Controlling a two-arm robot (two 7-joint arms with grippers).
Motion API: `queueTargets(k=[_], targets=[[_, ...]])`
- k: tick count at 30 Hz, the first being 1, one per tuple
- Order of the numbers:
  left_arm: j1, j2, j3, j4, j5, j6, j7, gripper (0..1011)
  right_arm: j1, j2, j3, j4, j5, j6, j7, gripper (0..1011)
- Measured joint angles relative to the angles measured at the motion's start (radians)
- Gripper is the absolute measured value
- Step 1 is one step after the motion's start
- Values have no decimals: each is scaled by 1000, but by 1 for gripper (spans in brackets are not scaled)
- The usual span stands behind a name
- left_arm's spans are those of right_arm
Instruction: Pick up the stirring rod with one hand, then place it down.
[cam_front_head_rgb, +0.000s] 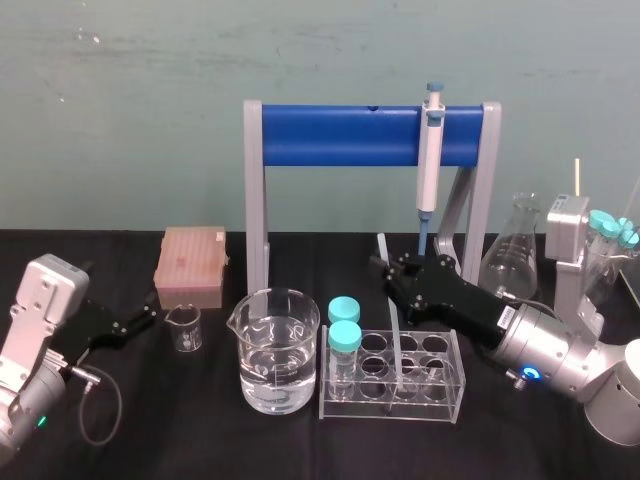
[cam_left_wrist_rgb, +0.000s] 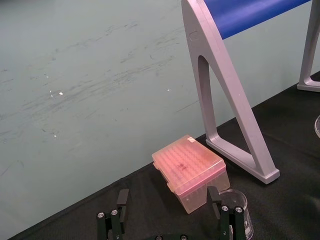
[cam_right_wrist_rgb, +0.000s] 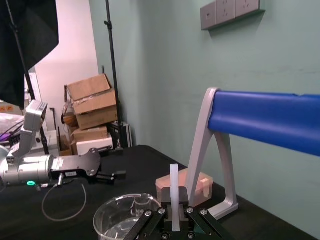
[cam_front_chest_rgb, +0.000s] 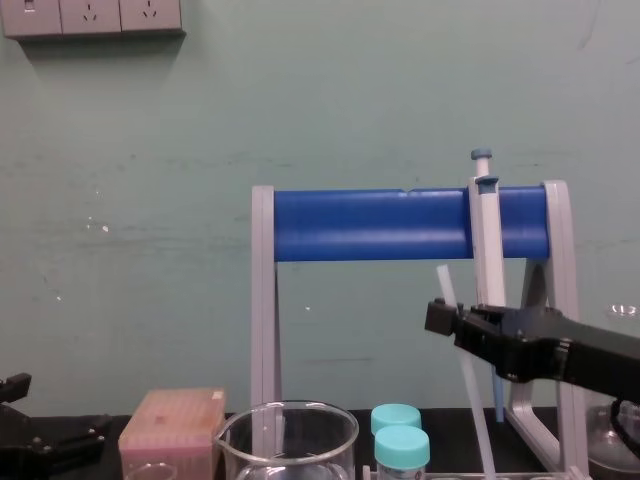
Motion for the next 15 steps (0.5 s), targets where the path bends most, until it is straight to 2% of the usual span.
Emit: queueTargets(k=[15], targets=[[0,0,0,0,0,0,0,1000,-3,-7,-15,21,-23,17,-20,69]])
